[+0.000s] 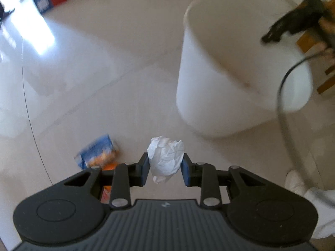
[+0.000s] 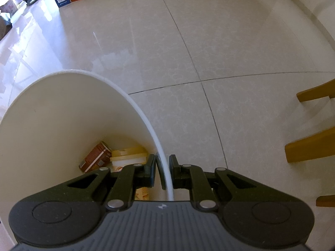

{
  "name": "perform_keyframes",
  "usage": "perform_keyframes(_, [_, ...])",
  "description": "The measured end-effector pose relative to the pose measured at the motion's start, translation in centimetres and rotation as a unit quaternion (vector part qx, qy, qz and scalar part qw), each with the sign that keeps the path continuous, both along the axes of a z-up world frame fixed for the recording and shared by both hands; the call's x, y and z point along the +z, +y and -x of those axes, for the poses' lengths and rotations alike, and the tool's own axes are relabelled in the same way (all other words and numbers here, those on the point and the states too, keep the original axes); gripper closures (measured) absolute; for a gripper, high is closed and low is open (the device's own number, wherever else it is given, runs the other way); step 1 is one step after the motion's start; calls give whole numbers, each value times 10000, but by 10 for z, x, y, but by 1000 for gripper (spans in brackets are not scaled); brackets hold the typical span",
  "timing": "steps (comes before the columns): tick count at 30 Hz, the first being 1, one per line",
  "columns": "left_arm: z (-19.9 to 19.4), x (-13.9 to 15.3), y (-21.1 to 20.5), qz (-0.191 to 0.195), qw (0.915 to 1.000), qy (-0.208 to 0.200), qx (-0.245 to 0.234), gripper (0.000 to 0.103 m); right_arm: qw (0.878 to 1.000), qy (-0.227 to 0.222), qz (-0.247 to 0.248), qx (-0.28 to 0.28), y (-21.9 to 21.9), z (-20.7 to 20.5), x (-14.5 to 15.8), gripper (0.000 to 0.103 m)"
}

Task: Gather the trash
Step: 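Carry the white tissue over the bin with the left tool and release it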

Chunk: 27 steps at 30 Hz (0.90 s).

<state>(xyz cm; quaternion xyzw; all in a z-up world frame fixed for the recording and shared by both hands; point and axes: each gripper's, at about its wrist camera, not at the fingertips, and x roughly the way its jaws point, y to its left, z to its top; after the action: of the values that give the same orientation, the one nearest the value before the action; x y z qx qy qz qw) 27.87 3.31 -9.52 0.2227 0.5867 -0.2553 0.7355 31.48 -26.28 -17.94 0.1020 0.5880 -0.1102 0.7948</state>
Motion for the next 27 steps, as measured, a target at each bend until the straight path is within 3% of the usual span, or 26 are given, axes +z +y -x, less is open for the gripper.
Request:
perform_keyframes(5, [-13,57,-44,502,9967,-480,-412,73,10000,2,-23,-23,-1,-1,1,87])
perform_keyframes(7, [-17,68,-62,716,9946,-545,-514,73,10000,2,-41,-40,-1,-1,1,87])
perform_keyframes(10, [-19,70,-91,918,9921,-476,-707,73,10000,-10,-61,-46,-2,0,1,87])
perform_keyframes(14, [-17,49,-121,824,9913,-353,-963,72,9999,-21,-89,-59,-3,1,0,87])
perform_keyframes(16, [-16,43,-128,742,9919,-260,-996,57,9999,-29,-101,-51,-3,1,0,87])
perform_keyframes(17, [-16,38,-130,673,9926,-236,-985,31,9999,-36,-112,-52,-4,2,0,87])
perform_keyframes(18, [-15,37,-130,618,9931,-308,-946,18,9999,-39,-121,-50,-4,2,0,87])
perform_keyframes(20, [-12,39,-128,646,9916,-586,-958,18,9999,-44,-140,-53,-5,3,1,87])
perform_keyframes(27, [-14,43,-112,740,9928,-616,-711,18,9999,-36,-110,-52,-4,2,2,87])
